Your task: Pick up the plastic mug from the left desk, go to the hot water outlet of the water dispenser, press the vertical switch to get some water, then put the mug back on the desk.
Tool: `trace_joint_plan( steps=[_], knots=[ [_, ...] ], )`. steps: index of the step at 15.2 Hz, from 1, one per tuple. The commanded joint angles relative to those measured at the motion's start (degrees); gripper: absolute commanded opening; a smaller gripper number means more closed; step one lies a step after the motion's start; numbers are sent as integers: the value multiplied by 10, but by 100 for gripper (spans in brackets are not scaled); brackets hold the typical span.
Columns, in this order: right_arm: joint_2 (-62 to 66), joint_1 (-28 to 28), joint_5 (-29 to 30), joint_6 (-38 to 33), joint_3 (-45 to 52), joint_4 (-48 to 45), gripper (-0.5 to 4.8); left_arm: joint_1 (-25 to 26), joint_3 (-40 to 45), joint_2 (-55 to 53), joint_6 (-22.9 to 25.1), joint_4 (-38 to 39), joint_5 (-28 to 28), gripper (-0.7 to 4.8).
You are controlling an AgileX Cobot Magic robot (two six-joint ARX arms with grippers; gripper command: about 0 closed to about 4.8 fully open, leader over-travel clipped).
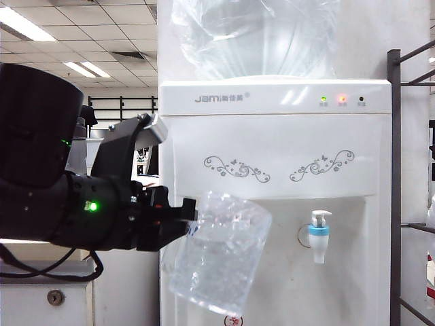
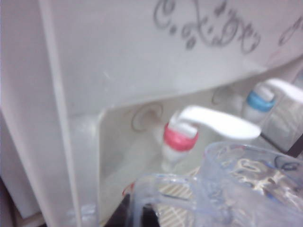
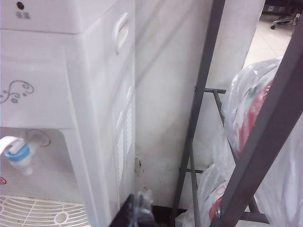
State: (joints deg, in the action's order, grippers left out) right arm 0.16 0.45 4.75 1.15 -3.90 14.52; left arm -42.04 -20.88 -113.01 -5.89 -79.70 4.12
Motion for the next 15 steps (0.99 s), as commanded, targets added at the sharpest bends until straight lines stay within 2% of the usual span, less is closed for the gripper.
trace_joint_plan(
  steps=[1,15],
  knots=[
    [0,0,3,2,-2,-6,-5,-1,-4,6,-5,-38,-3,-5],
    [0,0,3,2,-2,-6,-5,-1,-4,60,14,-39,4,-5]
  ],
)
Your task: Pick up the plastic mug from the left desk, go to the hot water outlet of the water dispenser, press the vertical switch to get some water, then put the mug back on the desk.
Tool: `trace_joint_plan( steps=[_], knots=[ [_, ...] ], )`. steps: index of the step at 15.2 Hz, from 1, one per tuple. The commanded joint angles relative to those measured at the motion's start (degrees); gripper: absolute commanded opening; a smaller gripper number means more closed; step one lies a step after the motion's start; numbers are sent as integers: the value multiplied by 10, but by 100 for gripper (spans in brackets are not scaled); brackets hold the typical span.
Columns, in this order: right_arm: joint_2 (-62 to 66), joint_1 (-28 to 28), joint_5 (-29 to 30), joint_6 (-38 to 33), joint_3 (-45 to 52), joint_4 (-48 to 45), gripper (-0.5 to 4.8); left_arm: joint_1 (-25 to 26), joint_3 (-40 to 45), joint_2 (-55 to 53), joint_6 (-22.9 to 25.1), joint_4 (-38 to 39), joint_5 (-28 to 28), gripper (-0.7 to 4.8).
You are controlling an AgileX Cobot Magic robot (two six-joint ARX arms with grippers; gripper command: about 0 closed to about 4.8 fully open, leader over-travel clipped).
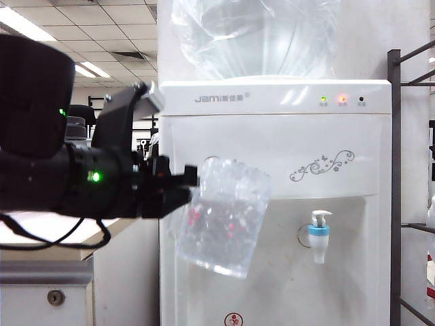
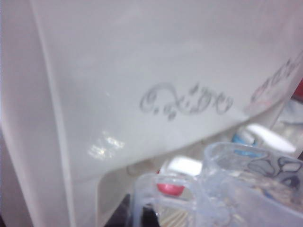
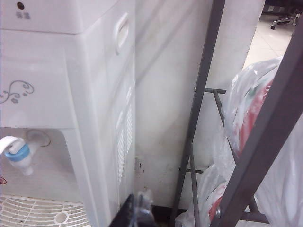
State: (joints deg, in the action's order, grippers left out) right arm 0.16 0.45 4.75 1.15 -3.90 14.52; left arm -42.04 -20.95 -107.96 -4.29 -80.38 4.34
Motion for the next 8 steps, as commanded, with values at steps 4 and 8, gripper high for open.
trace_joint_plan(
  steps=[4,8],
  knots=[
    [0,0,3,2,-2,-6,-5,-1,-3,30,-2,-32,2,-6],
    [0,0,3,2,-2,-6,-5,-1,-2,69,23,-32,11,-6]
  ],
)
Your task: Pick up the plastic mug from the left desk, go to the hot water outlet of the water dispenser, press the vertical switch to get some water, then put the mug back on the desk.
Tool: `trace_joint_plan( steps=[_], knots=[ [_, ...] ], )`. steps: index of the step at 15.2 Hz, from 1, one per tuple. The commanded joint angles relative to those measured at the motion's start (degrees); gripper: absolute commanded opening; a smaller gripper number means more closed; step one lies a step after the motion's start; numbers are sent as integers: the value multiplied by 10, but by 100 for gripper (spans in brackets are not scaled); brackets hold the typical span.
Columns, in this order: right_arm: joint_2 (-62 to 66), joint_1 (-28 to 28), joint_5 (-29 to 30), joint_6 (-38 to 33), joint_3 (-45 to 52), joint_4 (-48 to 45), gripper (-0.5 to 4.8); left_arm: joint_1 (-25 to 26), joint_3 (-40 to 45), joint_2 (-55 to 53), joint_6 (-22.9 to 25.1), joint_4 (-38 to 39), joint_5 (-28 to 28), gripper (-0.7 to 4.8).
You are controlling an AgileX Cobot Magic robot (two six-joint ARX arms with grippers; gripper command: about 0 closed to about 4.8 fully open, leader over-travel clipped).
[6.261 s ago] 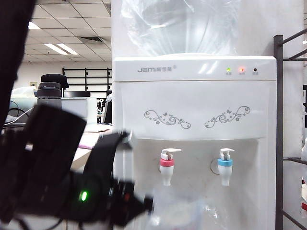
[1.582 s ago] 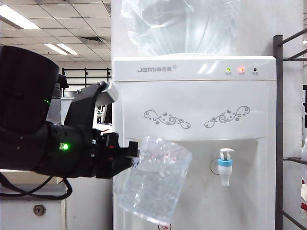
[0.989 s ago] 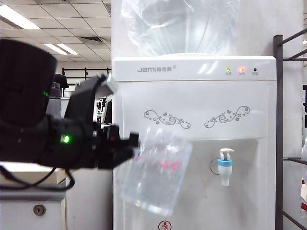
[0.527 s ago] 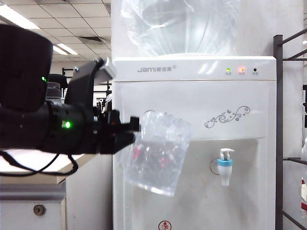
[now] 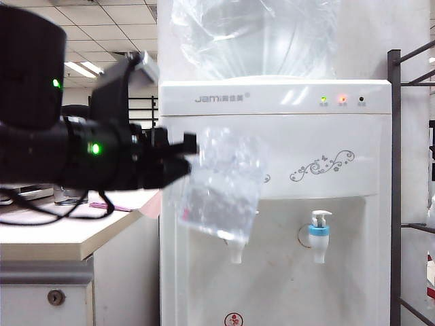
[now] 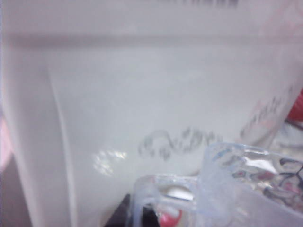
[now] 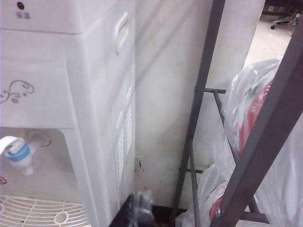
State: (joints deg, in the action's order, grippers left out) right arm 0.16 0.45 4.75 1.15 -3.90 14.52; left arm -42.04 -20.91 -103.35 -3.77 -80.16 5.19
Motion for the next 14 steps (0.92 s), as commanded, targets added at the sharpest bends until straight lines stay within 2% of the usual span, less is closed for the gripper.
trace_joint_plan(
  steps=[1,6,14],
  knots=[
    [0,0,3,2,-2,-6,-5,-1,0,35,18,-34,12,-6],
    [0,0,3,2,-2,-6,-5,-1,18,85,19,-34,37,-6],
    [0,0,0,2,-2,-6,-5,-1,29,158,55,-34,100,-6]
  ],
)
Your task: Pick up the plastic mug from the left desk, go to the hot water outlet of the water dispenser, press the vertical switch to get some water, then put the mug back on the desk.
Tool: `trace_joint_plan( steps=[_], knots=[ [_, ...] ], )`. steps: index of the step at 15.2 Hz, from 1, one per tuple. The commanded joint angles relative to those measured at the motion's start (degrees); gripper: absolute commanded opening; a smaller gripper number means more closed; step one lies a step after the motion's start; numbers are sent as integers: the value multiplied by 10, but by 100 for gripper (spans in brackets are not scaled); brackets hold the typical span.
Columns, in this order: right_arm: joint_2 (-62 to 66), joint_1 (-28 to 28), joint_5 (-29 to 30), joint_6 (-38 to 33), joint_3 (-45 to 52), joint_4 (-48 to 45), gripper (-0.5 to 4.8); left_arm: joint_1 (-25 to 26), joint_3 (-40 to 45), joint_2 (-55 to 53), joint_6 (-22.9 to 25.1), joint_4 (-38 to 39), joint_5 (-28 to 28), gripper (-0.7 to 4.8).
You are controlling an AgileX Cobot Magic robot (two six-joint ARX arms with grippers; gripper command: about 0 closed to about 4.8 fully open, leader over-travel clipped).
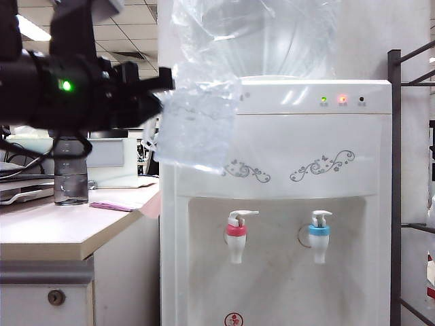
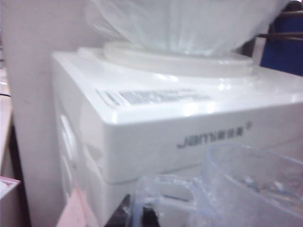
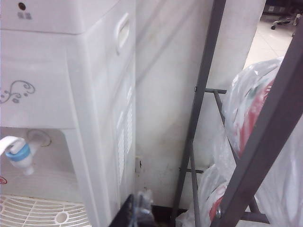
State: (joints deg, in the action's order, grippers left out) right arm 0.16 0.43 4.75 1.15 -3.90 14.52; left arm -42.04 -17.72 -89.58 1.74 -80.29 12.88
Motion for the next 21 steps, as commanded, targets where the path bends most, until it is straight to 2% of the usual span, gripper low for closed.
trace_joint_plan(
  steps=[1,3,6,9,11,17,21],
  knots=[
    [0,0,1,2,-2,-6,-5,-1,-3,27,0,-33,35,-6],
    [0,0,1,2,-2,-6,-5,-1,-3,46,9,-33,76,-6],
    [0,0,1,2,-2,-6,-5,0,-3,53,37,-33,99,-6],
    [0,0,1,2,-2,-6,-5,0,-3,67,42,-33,207,-6],
    [0,0,1,2,-2,-6,-5,0,-3,77,68,-33,218,-6],
    [0,0,1,2,-2,-6,-5,-1,-3,84,62,-29,203,-6],
    [0,0,1,2,-2,-6,-5,-1,-3,83,62,9,203,-6]
  ],
)
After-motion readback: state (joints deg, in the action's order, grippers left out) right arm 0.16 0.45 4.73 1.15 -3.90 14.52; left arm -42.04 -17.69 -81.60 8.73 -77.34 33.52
